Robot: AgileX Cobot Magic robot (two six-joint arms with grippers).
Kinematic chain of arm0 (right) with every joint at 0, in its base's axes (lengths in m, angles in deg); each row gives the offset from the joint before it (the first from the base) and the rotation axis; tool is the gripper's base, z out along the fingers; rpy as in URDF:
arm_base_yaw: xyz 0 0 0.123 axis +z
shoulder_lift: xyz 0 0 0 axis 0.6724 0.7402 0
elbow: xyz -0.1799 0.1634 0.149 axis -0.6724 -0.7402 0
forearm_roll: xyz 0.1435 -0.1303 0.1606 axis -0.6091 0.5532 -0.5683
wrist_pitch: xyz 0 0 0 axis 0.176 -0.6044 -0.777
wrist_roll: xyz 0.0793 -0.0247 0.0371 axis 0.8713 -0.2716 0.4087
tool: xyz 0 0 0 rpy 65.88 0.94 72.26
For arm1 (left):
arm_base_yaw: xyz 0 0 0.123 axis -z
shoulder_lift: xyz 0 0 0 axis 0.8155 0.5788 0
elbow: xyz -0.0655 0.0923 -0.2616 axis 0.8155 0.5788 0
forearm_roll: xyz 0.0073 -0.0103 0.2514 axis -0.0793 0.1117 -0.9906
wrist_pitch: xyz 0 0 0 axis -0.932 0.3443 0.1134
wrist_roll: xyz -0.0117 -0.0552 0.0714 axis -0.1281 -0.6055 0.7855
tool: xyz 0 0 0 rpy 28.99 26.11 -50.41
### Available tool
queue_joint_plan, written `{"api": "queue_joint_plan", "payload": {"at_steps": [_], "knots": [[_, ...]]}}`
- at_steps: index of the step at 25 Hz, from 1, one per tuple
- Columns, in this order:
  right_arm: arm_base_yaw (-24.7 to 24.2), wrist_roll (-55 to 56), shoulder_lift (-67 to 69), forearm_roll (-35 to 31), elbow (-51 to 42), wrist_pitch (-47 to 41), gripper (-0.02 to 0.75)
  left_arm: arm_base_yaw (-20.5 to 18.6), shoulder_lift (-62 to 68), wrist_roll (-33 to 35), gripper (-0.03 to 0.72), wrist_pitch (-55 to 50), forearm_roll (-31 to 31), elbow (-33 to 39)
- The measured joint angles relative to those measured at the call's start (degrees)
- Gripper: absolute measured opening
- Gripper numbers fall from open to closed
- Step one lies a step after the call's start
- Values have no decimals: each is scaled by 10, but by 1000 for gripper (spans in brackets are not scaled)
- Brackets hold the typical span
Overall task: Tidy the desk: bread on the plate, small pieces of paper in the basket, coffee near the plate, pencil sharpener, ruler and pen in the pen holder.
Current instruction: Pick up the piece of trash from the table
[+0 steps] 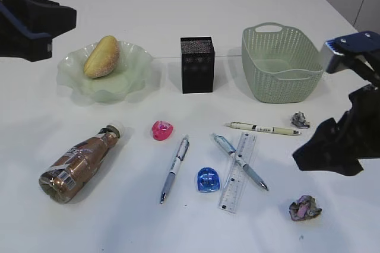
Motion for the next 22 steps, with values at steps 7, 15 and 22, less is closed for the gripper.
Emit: {"api": "queue_joint_plan", "payload": {"at_steps": [7,15,22], "knots": [[0,99,0,114,0,-53,522,0,-12,0,186,0,1,36],[0,152,0,143,0,-65,522,0,-109,-8,186,0,1,87],[0,157,28,143,0,-61,522,0,-129,-23,190,-8,1,115]]}}
